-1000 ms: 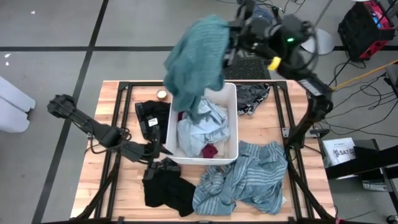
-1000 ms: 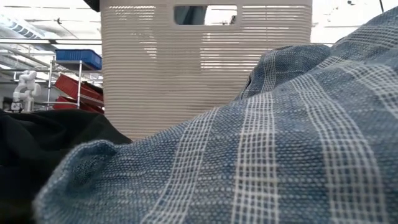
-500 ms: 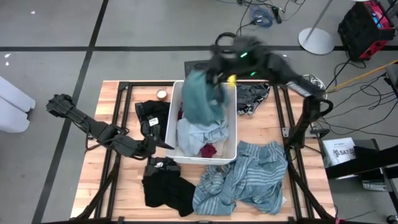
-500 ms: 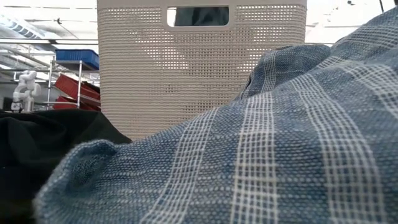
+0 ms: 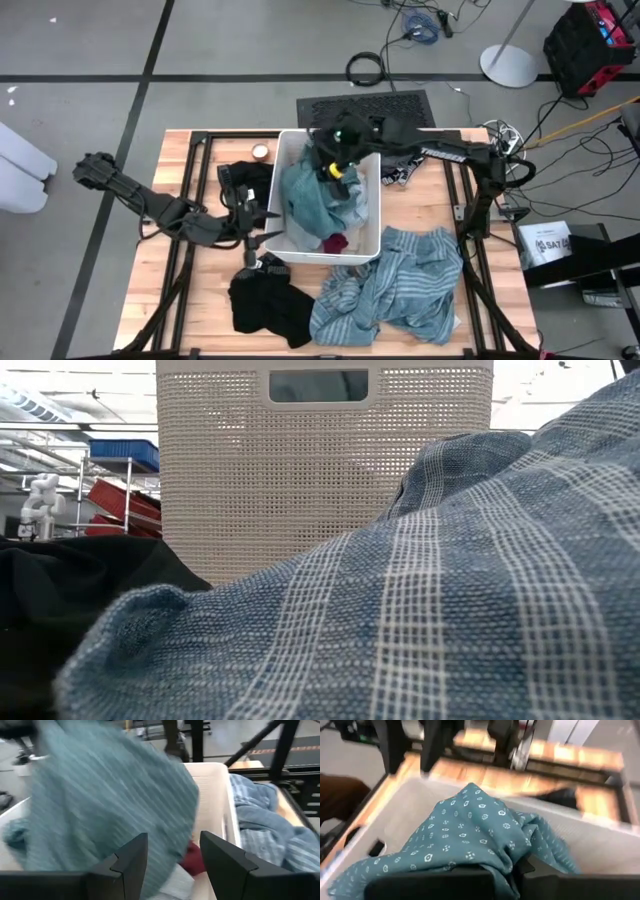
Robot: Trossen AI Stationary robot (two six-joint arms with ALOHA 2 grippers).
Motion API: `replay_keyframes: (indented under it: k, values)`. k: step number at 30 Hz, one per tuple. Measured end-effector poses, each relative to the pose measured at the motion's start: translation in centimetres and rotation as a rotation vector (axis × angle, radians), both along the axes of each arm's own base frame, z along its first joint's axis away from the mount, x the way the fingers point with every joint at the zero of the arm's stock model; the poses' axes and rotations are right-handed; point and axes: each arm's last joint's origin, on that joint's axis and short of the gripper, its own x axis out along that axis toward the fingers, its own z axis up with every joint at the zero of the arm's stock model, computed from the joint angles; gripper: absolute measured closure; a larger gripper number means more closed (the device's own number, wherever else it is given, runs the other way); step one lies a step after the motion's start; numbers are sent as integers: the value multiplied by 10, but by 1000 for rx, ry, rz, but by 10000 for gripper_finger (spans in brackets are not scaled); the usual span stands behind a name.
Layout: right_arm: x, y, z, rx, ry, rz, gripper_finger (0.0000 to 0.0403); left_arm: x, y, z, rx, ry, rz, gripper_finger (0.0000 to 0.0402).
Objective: Sort clothes
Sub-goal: Put the green patterned shirt into the laundry bin, then put the blue patterned shirt into the laundry bin
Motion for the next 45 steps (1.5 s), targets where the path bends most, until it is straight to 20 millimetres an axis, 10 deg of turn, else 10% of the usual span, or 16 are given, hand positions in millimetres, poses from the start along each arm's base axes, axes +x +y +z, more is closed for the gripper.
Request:
replay_keyframes:
  k: [11,25,34,45]
  values:
    - [6,-1,-102,-28,191,-182,403,1,7,-2,-3,13,62,210]
    - [-11,9,-130,-25,439,-285,338,3,6,4,-33,-47,67,210]
    - [-12,21,-73,-54,439,-234,222,5,6,12,-45,-118,61,210]
    - [-37,30,38,-14,280,-270,199,5,5,12,-46,-117,61,210]
